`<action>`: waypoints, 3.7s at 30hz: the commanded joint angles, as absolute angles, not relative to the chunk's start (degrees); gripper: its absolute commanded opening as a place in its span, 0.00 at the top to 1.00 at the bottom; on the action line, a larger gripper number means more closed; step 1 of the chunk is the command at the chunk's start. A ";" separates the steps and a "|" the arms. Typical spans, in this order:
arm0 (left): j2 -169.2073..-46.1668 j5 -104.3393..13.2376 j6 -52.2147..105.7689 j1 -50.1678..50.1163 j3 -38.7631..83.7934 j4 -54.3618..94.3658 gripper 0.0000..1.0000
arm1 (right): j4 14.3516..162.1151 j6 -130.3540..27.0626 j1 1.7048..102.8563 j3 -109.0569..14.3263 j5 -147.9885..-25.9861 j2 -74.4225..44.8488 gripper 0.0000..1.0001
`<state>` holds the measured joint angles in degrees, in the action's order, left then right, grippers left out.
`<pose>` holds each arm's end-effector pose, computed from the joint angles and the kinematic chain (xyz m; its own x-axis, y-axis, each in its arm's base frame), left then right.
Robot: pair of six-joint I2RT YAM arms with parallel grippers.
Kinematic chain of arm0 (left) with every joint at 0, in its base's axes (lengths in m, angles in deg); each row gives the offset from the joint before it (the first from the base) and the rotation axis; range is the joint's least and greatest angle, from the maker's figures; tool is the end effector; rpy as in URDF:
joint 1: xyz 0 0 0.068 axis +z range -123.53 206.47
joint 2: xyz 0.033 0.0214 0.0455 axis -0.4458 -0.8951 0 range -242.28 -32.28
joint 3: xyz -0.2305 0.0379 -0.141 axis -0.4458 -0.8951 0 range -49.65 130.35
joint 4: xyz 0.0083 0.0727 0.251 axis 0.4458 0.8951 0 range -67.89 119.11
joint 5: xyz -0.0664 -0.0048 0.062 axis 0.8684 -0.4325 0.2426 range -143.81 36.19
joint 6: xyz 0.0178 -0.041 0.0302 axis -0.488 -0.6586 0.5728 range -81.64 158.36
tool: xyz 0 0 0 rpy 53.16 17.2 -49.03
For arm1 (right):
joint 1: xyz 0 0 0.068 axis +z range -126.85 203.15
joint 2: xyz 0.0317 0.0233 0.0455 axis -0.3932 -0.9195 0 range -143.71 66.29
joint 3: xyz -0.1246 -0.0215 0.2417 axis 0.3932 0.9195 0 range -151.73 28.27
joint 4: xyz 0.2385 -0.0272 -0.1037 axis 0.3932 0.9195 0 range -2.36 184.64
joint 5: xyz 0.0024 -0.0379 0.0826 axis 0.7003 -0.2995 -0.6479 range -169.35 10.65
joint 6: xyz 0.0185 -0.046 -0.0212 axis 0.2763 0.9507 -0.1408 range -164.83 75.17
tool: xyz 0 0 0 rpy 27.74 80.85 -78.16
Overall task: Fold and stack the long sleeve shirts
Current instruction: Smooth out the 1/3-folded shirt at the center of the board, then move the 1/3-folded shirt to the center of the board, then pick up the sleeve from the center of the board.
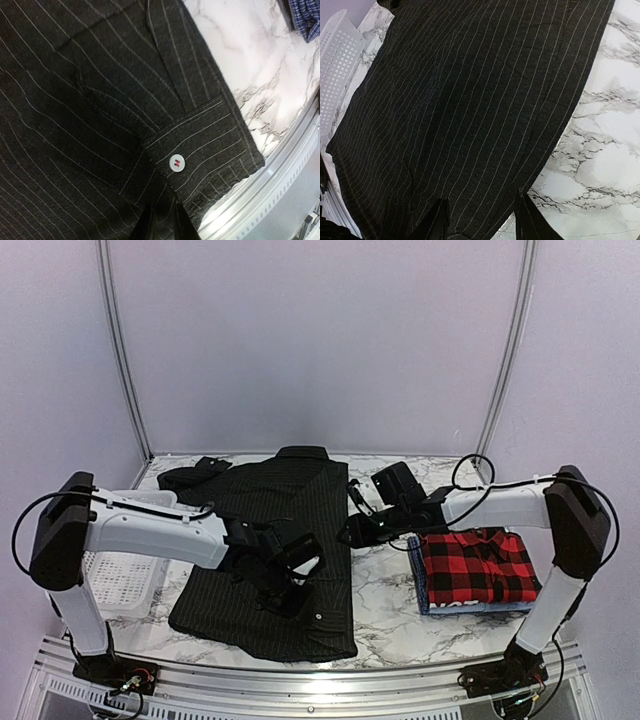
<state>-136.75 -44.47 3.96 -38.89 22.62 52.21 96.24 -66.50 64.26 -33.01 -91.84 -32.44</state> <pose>0.1514 -0.3443 0.1927 -0.8290 0.4704 -0.3023 0.5575 0.7375 -0.3812 0.2712 0.2468 0.1947 -0.7830 -0.2049 -0.5874 -0.5014 0.7667 0.4009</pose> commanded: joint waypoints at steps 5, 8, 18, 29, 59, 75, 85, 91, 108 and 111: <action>-140.14 -40.51 3.62 -39.71 18.33 47.51 0.87 | 93.41 -67.21 62.55 -37.27 -89.29 -35.62 0.58; -139.31 -40.89 3.81 -39.64 18.70 47.63 0.87 | 92.13 -66.74 59.45 -38.73 -88.58 -37.27 0.55; -130.74 -46.55 2.96 -36.88 19.14 50.11 0.79 | 88.12 -66.45 50.89 -50.57 -93.98 -51.58 0.49; -128.31 -48.89 4.26 -28.95 12.54 51.02 0.80 | 86.54 -69.14 47.96 -65.04 -98.00 -64.88 0.50; -128.88 -47.67 4.09 -27.88 6.55 50.83 0.84 | 89.74 -72.78 47.35 -86.93 -91.40 -82.59 0.79; -142.76 -44.12 2.78 -34.50 16.66 50.14 0.86 | 94.94 -66.82 44.78 -89.24 -88.60 -81.33 1.00; -148.30 -42.56 -0.23 -38.03 25.74 50.60 0.86 | 94.77 -64.26 38.14 -83.09 -88.62 -76.73 1.00; -147.71 -44.30 -1.18 -38.05 29.14 51.11 0.83 | 94.35 -63.83 36.56 -80.18 -88.31 -74.44 1.00; -138.09 -72.90 4.88 -12.09 38.31 54.13 0.66 | 93.35 -60.82 38.82 -71.64 -92.55 -59.04 0.41; -143.92 -75.64 7.61 -7.72 45.16 54.04 0.62 | 94.04 -60.28 39.65 -70.07 -93.14 -56.10 0.38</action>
